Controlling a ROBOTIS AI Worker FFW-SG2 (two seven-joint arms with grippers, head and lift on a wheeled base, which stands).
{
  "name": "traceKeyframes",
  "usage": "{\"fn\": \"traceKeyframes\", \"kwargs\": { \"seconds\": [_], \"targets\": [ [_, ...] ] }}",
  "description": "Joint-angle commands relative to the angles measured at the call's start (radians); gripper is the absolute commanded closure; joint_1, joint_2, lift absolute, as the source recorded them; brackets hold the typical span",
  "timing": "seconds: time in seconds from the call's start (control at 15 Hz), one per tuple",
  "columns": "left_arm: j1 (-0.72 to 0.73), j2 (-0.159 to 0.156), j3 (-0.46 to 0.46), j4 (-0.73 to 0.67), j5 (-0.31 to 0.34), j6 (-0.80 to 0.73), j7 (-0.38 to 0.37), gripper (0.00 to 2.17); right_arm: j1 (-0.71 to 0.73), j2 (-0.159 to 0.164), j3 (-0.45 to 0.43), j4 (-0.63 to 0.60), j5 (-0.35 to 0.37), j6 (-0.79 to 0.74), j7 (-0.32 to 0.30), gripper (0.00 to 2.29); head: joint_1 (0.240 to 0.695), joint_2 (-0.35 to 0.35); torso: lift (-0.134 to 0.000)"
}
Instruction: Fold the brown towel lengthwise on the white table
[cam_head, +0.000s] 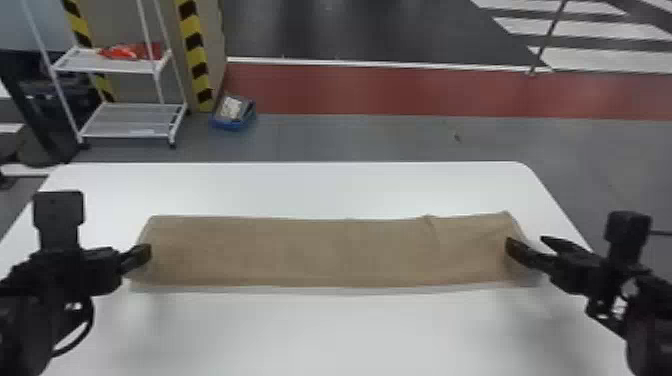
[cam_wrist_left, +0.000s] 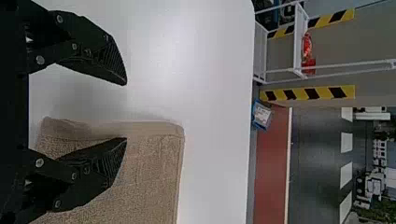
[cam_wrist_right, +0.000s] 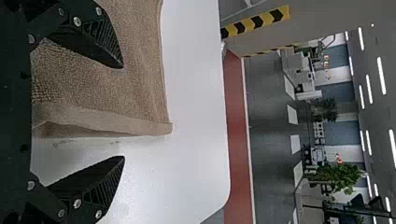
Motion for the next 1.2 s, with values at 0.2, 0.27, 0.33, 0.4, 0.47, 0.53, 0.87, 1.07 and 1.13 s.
{"fn": "traceKeyframes", "kwargs": {
  "seconds": [0.2,0.27,0.33,0.4,0.47,0.53,0.87,1.07,1.13],
  "targets": [
    [0.007,-0.002,-0.025,-0.005,0.0,0.002,0.0,0.73,-0.014,0.0,0.003,0.0,0.016,0.039,0.0,0.51,0.695,-0.086,-0.112],
    [0.008,-0.002,-0.025,-0.006,0.0,0.002,0.0,0.73,-0.014,0.0,0.003,0.0,0.015,0.039,0.002,0.57,0.695,-0.091,-0.112],
    [0.008,0.0,-0.025,-0.006,0.002,0.002,0.0,0.94,-0.014,0.0,0.003,0.0,0.015,0.036,0.002,0.59,0.695,-0.093,-0.112],
    [0.008,0.0,-0.022,-0.008,0.003,0.002,0.0,1.09,-0.014,0.0,0.003,0.0,0.015,0.032,0.003,0.6,0.695,-0.094,-0.112],
    [0.008,0.0,-0.019,-0.008,0.013,0.002,0.0,1.09,-0.013,0.0,0.003,-0.001,0.013,0.029,0.005,0.72,0.695,-0.094,-0.112],
    [0.008,0.0,-0.016,-0.009,0.016,0.002,0.0,1.09,-0.014,0.0,0.001,0.0,0.012,0.029,0.008,0.77,0.695,-0.094,-0.112],
    [0.018,0.0,0.006,-0.032,0.05,-0.004,0.0,1.41,-0.01,0.0,-0.02,-0.001,0.001,-0.007,0.044,1.03,0.695,-0.091,-0.112],
    [0.042,-0.002,0.032,-0.057,0.065,-0.025,0.0,1.41,-0.005,-0.005,-0.034,0.0,-0.001,-0.057,0.048,1.03,0.695,-0.091,-0.112],
    [0.048,-0.002,0.038,-0.06,0.068,-0.031,-0.002,1.41,-0.002,-0.006,-0.037,0.0,-0.002,-0.066,0.057,1.03,0.695,-0.091,-0.112]
  ]
}}
